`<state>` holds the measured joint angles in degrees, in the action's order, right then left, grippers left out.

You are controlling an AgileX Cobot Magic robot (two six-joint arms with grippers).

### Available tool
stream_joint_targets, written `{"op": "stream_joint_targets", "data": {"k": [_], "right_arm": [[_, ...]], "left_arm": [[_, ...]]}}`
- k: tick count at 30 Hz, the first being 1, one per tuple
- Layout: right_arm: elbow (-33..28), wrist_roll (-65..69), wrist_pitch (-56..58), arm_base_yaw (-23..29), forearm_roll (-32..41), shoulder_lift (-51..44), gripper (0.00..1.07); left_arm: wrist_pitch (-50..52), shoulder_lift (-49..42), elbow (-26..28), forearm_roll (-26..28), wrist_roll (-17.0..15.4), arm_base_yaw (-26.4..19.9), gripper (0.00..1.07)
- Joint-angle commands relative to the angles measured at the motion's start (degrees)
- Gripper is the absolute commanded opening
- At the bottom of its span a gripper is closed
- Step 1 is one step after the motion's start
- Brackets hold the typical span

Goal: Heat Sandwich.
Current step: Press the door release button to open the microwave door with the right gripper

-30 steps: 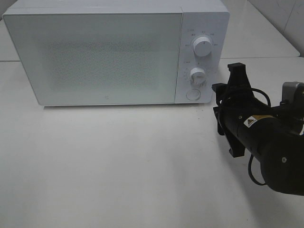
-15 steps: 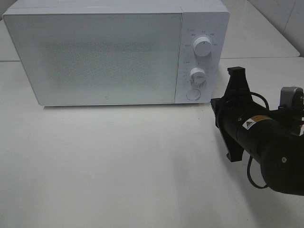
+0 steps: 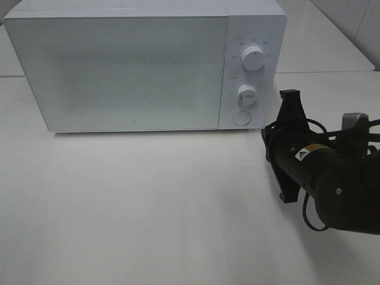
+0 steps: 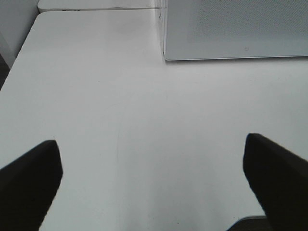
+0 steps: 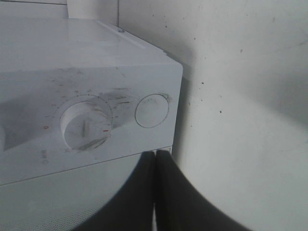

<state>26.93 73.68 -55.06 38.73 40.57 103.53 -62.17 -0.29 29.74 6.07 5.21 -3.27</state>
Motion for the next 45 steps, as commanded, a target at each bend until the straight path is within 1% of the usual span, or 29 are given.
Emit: {"op": "stream_joint_targets", "data": {"k": [1, 4, 7, 9, 13, 14, 17, 22, 26, 39, 43, 45], "right_arm": [[2.9, 2.0, 0.1, -1.5, -2.4, 2.9, 0.00], [4.1, 3.2, 1.3, -2.3, -4.1, 4.2, 0.00], [6.6, 4.4, 2.5, -3.7, -6.2, 6.4, 0.00], [7.3, 4.4, 2.6, -4.1, -6.4, 6.9, 0.00], [11.7, 4.5, 4.5, -5.7, -7.0, 9.6, 0.00], [11.7, 4.5, 4.5, -5.7, -7.0, 9.6, 0.00], [14.7, 5.0, 5.6, -7.5, -8.3, 11.4, 0.00], [17.1, 5.0, 7.4, -8.8, -8.7, 12.8, 0.00], [19.2, 5.1, 8.3, -8.8, -8.7, 14.7, 0.00], [23.7, 3.5, 7.0, -10.1, -7.0, 17.3, 0.00], [24.0, 3.2, 4.1, -10.1, -6.7, 17.5, 0.00], [24.0, 3.1, 0.7, -10.1, -6.4, 17.5, 0.00]], "left_arm": [[0.8, -0.9, -0.1, 0.1, -0.1, 0.3, 0.98], [0.8, -0.9, -0.1, 0.1, -0.1, 0.3, 0.98], [0.8, -0.9, -0.1, 0.1, -0.1, 0.3, 0.98], [0.8, -0.9, -0.1, 0.1, -0.1, 0.3, 0.98], [0.8, -0.9, -0.1, 0.1, -0.1, 0.3, 0.98], [0.8, -0.9, -0.1, 0.1, -0.1, 0.3, 0.98], [0.8, -0.9, -0.1, 0.1, -0.1, 0.3, 0.98], [0.8, -0.9, -0.1, 0.1, -0.1, 0.3, 0.98], [0.8, -0.9, -0.1, 0.1, -0.1, 0.3, 0.98], [0.8, -0.9, -0.1, 0.1, -0.1, 0.3, 0.98], [0.8, -0.9, -0.1, 0.1, -0.1, 0.3, 0.98], [0.8, -0.9, -0.1, 0.1, -0.1, 0.3, 0.98]]}}
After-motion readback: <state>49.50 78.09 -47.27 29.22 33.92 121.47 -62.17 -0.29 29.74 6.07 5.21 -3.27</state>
